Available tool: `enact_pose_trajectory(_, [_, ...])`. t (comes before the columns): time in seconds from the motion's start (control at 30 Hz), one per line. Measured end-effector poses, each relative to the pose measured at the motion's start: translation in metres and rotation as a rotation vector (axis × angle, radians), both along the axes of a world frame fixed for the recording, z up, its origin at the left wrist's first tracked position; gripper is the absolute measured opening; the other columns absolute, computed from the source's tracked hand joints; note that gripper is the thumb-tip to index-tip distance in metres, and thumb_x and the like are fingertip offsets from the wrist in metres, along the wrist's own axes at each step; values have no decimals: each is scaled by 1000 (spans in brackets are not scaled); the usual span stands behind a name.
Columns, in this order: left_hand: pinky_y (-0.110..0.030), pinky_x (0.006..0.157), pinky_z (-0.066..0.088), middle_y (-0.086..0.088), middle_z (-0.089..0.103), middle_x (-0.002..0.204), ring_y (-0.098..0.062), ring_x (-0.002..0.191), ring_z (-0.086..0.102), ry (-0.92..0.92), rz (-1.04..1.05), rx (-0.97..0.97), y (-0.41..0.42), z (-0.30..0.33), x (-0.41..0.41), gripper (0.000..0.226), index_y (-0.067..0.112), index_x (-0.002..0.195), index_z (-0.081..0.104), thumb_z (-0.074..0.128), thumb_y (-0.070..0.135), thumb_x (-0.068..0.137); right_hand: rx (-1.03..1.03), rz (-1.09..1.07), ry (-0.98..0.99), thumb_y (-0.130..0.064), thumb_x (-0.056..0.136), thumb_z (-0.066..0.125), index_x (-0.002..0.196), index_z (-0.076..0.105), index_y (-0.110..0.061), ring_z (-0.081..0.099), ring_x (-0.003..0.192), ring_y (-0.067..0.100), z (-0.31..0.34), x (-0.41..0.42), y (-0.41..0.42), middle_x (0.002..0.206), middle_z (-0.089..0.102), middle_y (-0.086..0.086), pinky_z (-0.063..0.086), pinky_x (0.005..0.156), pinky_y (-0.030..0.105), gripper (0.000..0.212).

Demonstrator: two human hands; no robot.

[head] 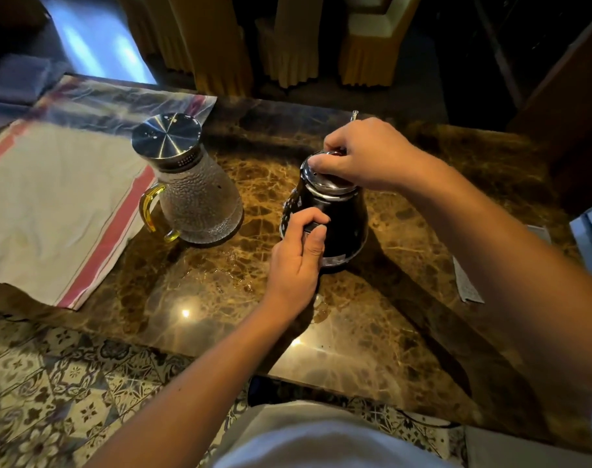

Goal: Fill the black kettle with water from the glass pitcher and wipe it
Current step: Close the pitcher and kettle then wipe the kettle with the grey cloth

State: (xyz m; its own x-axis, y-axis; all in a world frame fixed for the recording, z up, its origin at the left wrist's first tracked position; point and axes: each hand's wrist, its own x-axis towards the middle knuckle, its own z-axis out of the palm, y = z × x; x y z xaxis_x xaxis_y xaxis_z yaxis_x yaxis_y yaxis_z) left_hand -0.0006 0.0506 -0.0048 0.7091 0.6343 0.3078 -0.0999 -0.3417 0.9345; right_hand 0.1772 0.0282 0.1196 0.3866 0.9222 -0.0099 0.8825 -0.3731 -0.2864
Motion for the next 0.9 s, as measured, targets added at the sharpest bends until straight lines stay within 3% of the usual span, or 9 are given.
enact_pose_trajectory(0.13, [-52,43,39,-13,48,73,-35,55,47,-17,-64,-42,3,3,0,25,57,116,49,40,36,107,-75,-8,193,-53,100,61,85,75,-15,67,79,17,11,7,1,83,73,5,49,66,33,43])
enact_pose_trajectory(0.3, [-48,44,40,-14,51,73,-32,53,49,-7,-132,-80,8,0,-2,13,57,117,49,42,55,106,5,-82,44,-60,100,55,84,71,-22,65,78,17,-7,-5,0,80,70,-2,52,69,39,45])
enact_pose_trajectory(0.4, [-43,46,40,-15,51,72,-20,53,50,7,-196,-91,14,-2,-4,19,56,117,48,40,65,102,68,-127,19,-62,101,51,83,67,-22,63,75,17,-13,-10,-2,78,67,-3,50,66,39,47])
enact_pose_trajectory(0.53, [-41,48,42,-19,49,69,-19,54,49,32,-347,-163,26,0,-7,12,55,115,48,43,50,106,55,-197,-111,-64,102,45,82,62,-20,58,72,18,-15,-20,-1,74,58,-6,39,62,35,51])
enact_pose_trajectory(0.63, [-42,51,44,-7,50,66,-18,54,50,70,-422,-172,36,1,-8,16,54,114,48,42,42,106,44,-253,-249,-64,102,41,85,57,-22,55,75,19,-19,-31,-1,79,52,-4,37,62,36,48])
enact_pose_trajectory(0.8, [-46,55,46,3,52,66,-14,55,52,103,-520,-130,45,1,-9,18,45,117,47,42,29,112,-14,-307,-246,-65,101,43,89,61,-23,58,78,21,-12,-37,2,84,56,-2,41,65,36,47])
enact_pose_trajectory(0.9, [-44,56,47,3,52,66,-14,56,53,102,-567,-134,47,1,-9,11,34,121,47,42,32,112,2,-380,-257,-63,101,46,96,60,-24,59,82,21,-13,-45,3,90,55,-3,39,66,35,42])
